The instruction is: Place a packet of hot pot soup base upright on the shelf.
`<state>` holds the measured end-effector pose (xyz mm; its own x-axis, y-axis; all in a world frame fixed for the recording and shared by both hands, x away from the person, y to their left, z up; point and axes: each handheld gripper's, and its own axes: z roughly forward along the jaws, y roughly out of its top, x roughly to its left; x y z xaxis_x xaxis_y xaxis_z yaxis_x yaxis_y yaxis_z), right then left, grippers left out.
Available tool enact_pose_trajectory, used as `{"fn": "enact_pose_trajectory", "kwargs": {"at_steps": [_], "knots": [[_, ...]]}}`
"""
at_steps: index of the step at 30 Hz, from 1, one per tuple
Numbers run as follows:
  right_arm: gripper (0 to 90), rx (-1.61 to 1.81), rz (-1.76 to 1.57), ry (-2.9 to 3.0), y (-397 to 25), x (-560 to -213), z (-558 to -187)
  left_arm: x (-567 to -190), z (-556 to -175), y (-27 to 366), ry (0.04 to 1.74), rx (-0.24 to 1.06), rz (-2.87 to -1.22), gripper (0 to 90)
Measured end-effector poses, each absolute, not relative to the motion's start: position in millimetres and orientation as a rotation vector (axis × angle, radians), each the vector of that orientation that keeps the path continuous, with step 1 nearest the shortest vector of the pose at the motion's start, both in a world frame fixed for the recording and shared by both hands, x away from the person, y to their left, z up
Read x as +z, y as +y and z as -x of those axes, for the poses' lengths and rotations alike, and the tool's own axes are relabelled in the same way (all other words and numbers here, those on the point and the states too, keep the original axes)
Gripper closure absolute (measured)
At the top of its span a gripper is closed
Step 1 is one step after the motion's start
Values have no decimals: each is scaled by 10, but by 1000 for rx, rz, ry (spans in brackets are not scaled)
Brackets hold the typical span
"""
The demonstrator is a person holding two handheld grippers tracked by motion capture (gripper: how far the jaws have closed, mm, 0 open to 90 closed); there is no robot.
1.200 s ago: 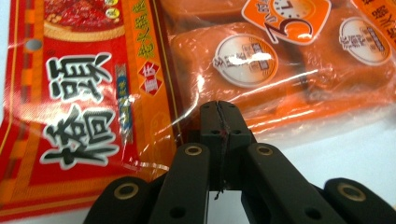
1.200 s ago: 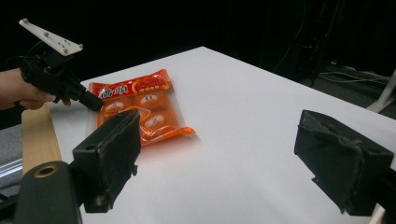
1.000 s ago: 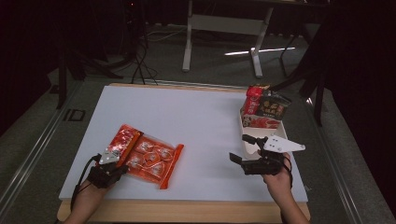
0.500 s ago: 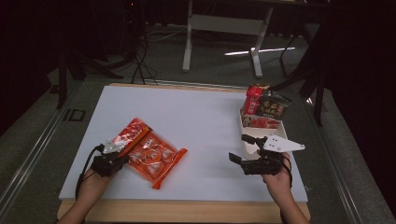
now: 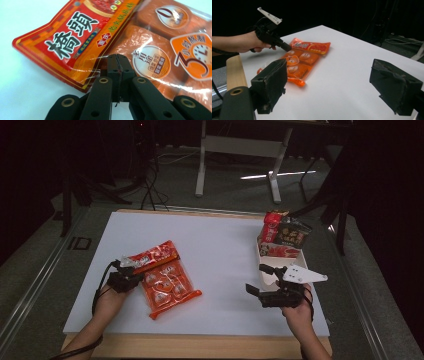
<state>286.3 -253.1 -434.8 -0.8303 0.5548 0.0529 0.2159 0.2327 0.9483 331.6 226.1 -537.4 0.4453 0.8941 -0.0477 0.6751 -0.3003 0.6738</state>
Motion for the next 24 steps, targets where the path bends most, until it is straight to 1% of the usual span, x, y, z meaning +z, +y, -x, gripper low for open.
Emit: {"fn": "enact_pose_trajectory", "kwargs": {"at_steps": [12, 24], "knots": [[145, 1633, -721, 2211, -2544, -4348, -2860, -5401, -3608, 2099, 1258, 409, -2053, 898], [145, 1632, -722, 2208, -2561, -4348, -2832, -5394, -3742, 1904, 1222, 386, -2077, 898]]}}
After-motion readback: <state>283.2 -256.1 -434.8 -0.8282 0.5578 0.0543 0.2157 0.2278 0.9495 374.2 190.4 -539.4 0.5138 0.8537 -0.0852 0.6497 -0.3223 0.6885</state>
